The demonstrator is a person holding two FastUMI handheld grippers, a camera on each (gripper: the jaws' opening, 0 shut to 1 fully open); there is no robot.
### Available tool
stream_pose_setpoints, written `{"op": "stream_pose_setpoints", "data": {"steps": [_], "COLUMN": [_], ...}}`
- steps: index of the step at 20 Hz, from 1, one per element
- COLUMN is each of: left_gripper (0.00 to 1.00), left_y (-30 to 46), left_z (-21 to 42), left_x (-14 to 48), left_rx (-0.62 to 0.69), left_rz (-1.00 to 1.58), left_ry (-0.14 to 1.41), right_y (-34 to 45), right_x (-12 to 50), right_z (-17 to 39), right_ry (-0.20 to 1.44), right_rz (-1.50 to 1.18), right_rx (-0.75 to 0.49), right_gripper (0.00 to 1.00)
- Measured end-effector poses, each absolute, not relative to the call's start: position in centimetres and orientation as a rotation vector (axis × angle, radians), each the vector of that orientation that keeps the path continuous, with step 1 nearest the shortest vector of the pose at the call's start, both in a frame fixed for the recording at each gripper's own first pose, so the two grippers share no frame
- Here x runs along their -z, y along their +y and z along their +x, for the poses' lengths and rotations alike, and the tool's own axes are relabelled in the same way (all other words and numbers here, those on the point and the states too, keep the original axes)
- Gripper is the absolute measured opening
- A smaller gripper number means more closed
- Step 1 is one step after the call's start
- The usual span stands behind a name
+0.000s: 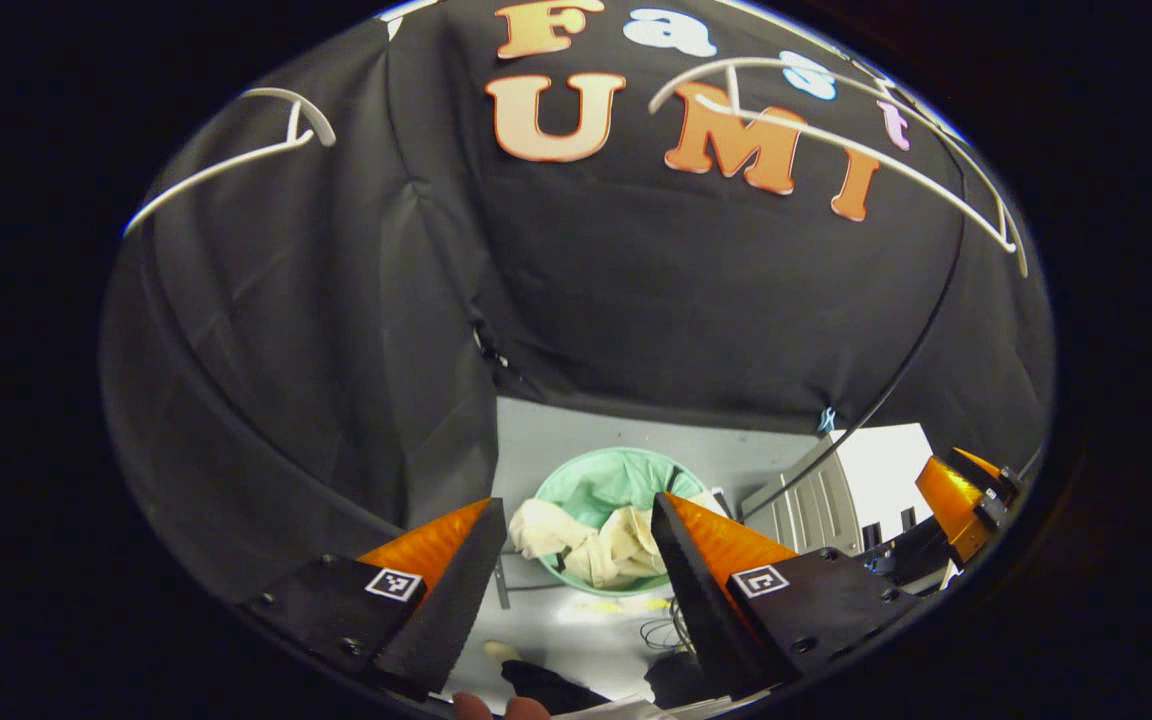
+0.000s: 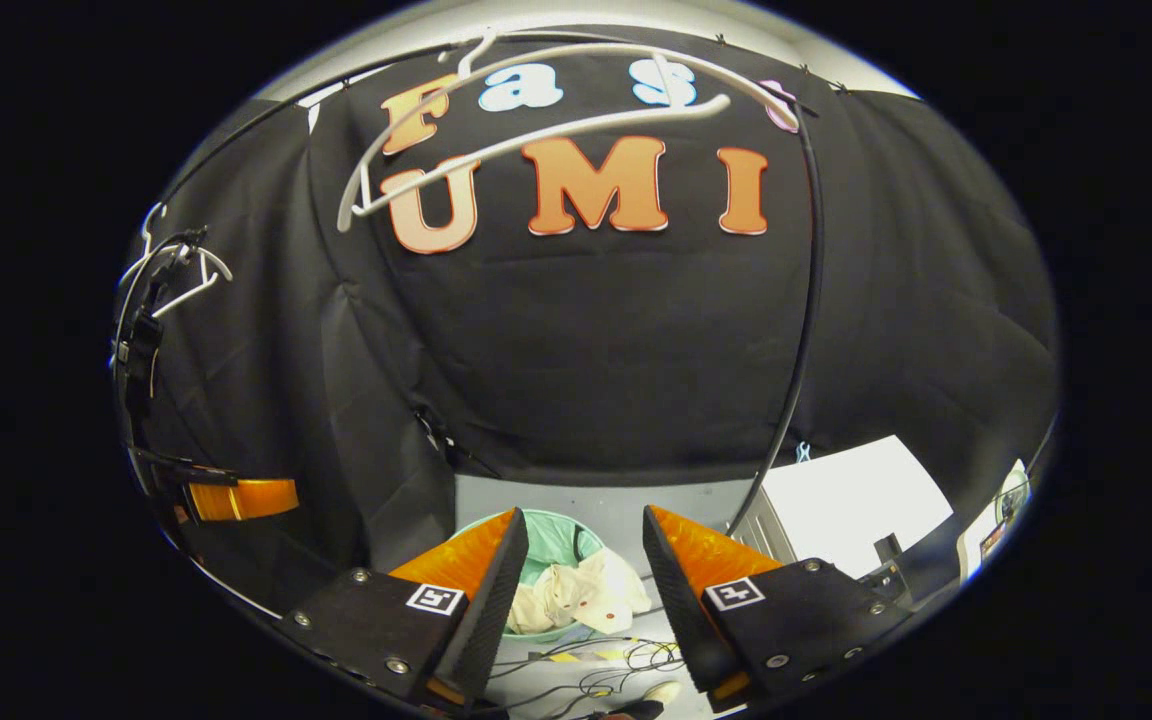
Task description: Grasp the clothes on the hanger with both hands and then place them into the laundry hamper below.
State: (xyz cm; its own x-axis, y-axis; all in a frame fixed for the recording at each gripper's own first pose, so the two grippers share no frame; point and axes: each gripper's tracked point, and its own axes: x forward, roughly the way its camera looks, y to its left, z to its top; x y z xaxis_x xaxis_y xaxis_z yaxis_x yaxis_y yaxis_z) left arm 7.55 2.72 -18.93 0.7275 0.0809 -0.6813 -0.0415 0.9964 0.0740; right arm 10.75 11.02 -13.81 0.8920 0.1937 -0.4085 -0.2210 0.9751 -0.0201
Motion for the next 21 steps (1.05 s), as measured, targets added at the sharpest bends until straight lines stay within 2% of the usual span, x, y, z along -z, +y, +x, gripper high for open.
{"op": "stream_pose_setpoints", "data": {"steps": [7, 8, 9, 10, 13, 14, 15, 16, 17, 18, 20, 21], "left_gripper": [0.96, 0.96, 0.96, 0.96, 0.96, 0.96, 0.96, 0.96, 0.95, 0.96, 0.95, 0.95], "left_y": [1.7, 1.8, 1.7, 1.6, 2.0, 2.0, 2.0, 2.3, 2.4, 2.7, 2.8, 2.7], "left_z": [7.6, 7.4, 7.4, 7.3, 7.0, 6.7, 6.6, 6.2, 6.0, 5.6, 5.3, 5.4], "left_x": [9.8, 8.5, 7.2, 6.1, 1.7, 0.3, -1.2, -2.2, -3.4, -4.3, -5.9, -6.7], "left_rx": [-0.023, -0.016, -0.010, -0.005, 0.000, 0.000, 0.000, 0.001, 0.001, -0.001, -0.001, 0.002], "left_rz": [0.072, 0.070, 0.068, 0.067, 0.070, 0.073, 0.073, 0.071, 0.074, 0.073, 0.067, 0.064], "left_ry": [0.531, 0.494, 0.462, 0.434, 0.331, 0.296, 0.257, 0.222, 0.190, 0.164, 0.121, 0.102], "right_y": [10.7, 10.7, 10.7, 10.8, 11.4, 11.5, 11.4, 11.4, 11.5, 11.5, 11.4, 11.4], "right_x": [7.0, 5.8, 4.6, 3.4, 0.5, -0.6, -1.4, -2.5, -3.7, -4.5, -6.5, -7.4], "right_z": [7.7, 7.5, 7.2, 6.9, 6.1, 5.9, 5.6, 5.4, 5.0, 4.7, 4.2, 4.1], "right_ry": [0.293, 0.272, 0.251, 0.229, 0.174, 0.154, 0.132, 0.110, 0.086, 0.068, 0.029, 0.013], "right_rz": [-0.059, -0.056, -0.056, -0.056, -0.056, -0.059, -0.064, -0.068, -0.069, -0.067, -0.067, -0.066], "right_rx": [-0.235, -0.237, -0.238, -0.240, -0.258, -0.261, -0.263, -0.264, -0.266, -0.267, -0.274, -0.279], "right_gripper": [0.73, 0.75, 0.88, 0.84, 0.90, 0.96, 0.92, 0.92, 0.98, 0.92, 0.92, 0.98]}}
